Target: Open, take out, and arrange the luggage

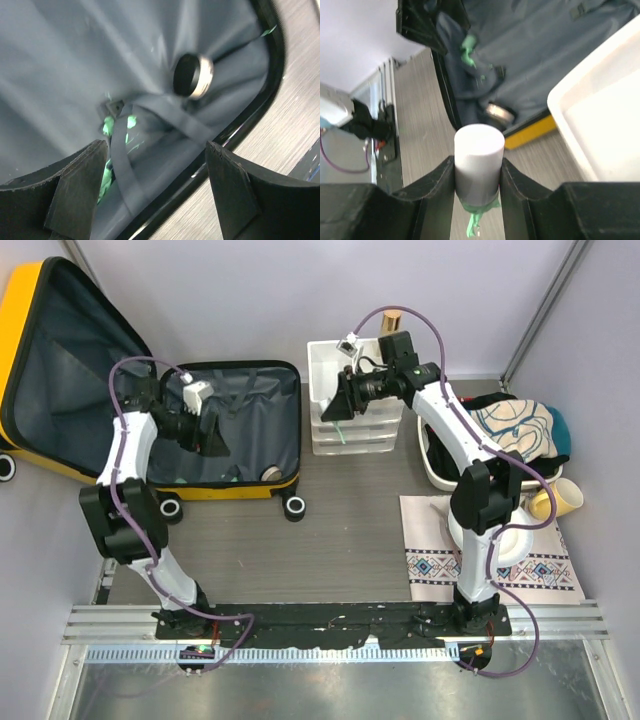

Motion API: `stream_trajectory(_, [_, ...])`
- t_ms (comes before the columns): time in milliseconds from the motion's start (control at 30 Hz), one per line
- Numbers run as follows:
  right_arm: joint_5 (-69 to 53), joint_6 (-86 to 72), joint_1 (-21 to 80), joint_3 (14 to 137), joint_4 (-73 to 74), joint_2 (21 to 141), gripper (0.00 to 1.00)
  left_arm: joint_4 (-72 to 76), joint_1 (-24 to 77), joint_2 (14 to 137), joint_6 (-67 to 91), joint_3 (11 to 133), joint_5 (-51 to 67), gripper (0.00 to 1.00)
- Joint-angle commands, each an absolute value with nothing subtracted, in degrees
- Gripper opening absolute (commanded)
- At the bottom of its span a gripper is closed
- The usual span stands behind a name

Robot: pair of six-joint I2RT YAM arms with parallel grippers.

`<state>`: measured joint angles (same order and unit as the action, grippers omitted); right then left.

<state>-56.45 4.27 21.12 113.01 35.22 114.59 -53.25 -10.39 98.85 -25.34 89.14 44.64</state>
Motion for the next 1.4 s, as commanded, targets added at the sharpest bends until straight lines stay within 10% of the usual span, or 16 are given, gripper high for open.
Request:
stream_trajectory(0, [-54.9, 24.2, 20.7, 121.8, 57.7, 116.7, 0.01, -66.6, -11.9, 103.6, -43.8, 91.9, 42.2, 0.82])
stream_trajectory(667, [-47.7, 30.9, 20.8, 131.4, 73.6, 123.1, 0.01, -66.0, -1.4, 115.8, -54.8, 104.1, 45.5, 0.82])
stream_trajectory(1367, [-45.9, 34.6, 20.7, 126.5, 72.8, 118.7, 0.01, -76.7, 10.3, 121.2, -109.3, 101.1, 32.9, 0.83])
